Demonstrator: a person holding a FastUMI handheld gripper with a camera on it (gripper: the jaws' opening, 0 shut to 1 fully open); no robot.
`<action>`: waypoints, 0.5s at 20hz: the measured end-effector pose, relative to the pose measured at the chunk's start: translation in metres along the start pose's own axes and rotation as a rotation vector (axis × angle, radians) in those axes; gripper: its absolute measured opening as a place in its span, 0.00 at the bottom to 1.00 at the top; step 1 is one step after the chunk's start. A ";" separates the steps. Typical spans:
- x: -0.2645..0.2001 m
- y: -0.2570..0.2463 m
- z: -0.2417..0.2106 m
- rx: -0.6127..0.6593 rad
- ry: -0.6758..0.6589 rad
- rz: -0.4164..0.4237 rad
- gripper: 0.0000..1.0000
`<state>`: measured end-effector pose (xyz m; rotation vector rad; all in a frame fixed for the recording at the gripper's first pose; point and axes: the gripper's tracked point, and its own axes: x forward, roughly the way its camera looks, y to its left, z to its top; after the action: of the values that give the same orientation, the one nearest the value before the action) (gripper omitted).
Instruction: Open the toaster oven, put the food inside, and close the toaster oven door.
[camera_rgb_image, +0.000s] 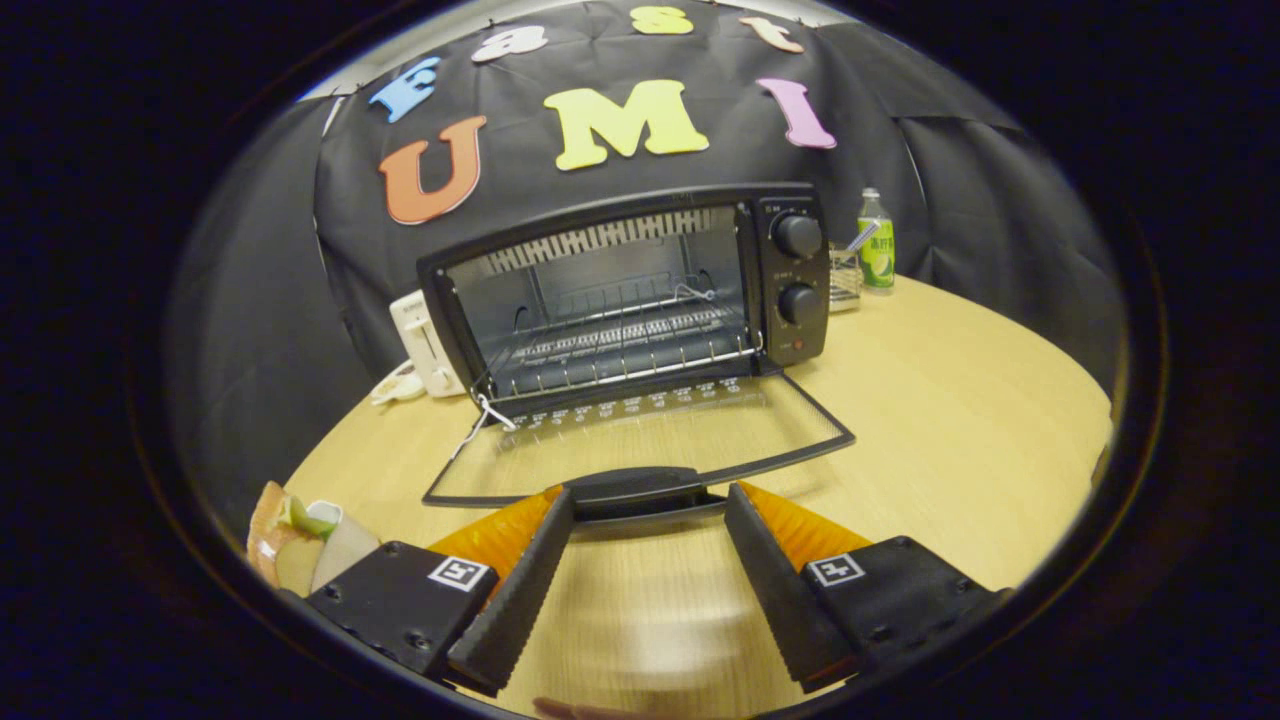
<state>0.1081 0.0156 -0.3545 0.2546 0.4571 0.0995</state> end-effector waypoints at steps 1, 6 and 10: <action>-0.001 0.001 0.000 0.012 0.001 0.000 1.00; -0.025 0.032 0.009 0.006 0.063 0.116 1.00; -0.058 0.074 0.026 0.068 0.144 0.284 1.00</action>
<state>0.0648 0.0724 -0.2879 0.3801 0.5663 0.3827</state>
